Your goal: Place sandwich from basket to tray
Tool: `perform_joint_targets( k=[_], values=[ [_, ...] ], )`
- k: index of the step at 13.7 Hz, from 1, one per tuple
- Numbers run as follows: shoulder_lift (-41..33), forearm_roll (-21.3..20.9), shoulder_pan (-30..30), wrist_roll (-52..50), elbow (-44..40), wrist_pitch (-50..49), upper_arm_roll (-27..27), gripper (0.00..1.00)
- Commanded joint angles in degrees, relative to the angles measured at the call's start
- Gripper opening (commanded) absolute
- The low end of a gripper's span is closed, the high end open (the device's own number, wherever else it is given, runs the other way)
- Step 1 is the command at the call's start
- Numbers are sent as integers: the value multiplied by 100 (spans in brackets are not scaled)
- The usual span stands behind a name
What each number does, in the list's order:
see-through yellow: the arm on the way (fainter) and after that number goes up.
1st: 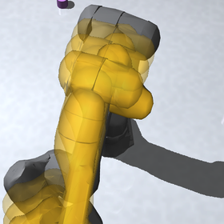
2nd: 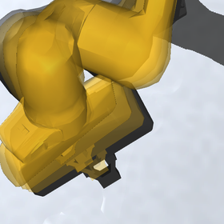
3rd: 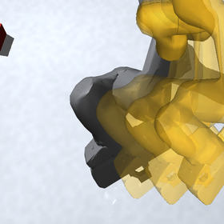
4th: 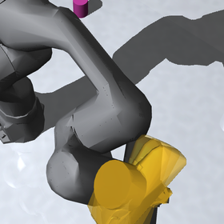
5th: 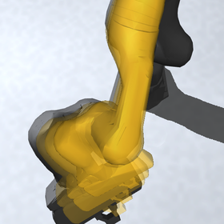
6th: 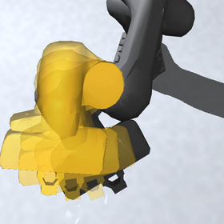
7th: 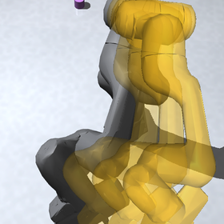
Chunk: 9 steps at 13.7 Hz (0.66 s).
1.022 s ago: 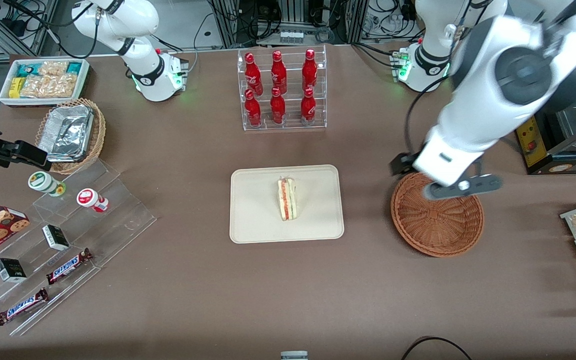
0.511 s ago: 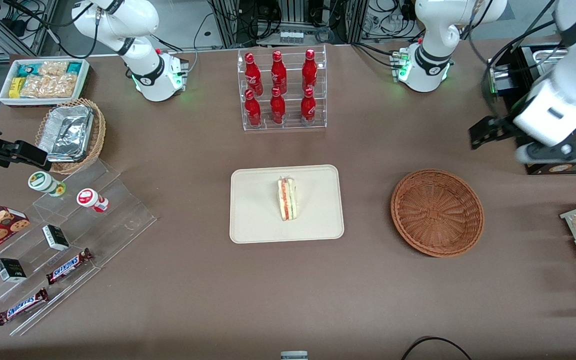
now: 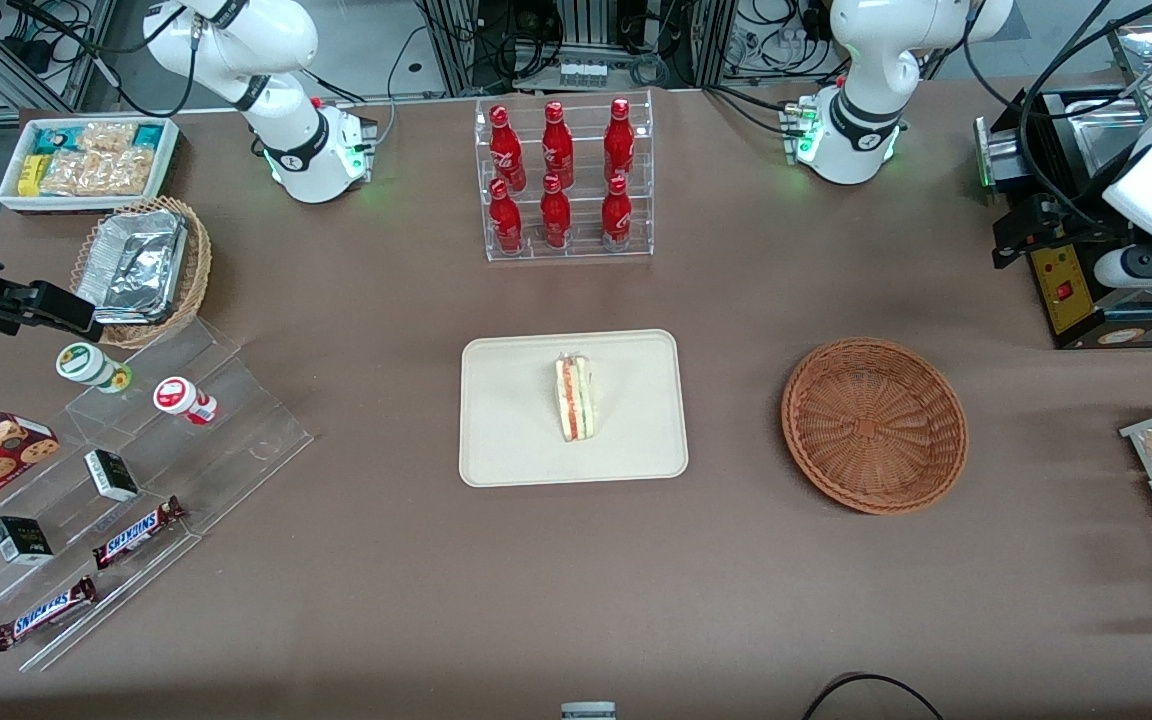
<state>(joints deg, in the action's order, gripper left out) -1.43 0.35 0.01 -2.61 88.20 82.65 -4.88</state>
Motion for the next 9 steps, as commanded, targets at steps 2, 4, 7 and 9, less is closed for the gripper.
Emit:
perform_joint_targets(
  k=[2,4,7,9],
  values=[
    [64,53,17,94,-242,-56,-48,100],
    [55,53,43,85,-286,-64,-39,100],
    [64,105,52,85,-277,-73,172,100],
    [55,97,52,68,-268,-82,172,100]
  ],
)
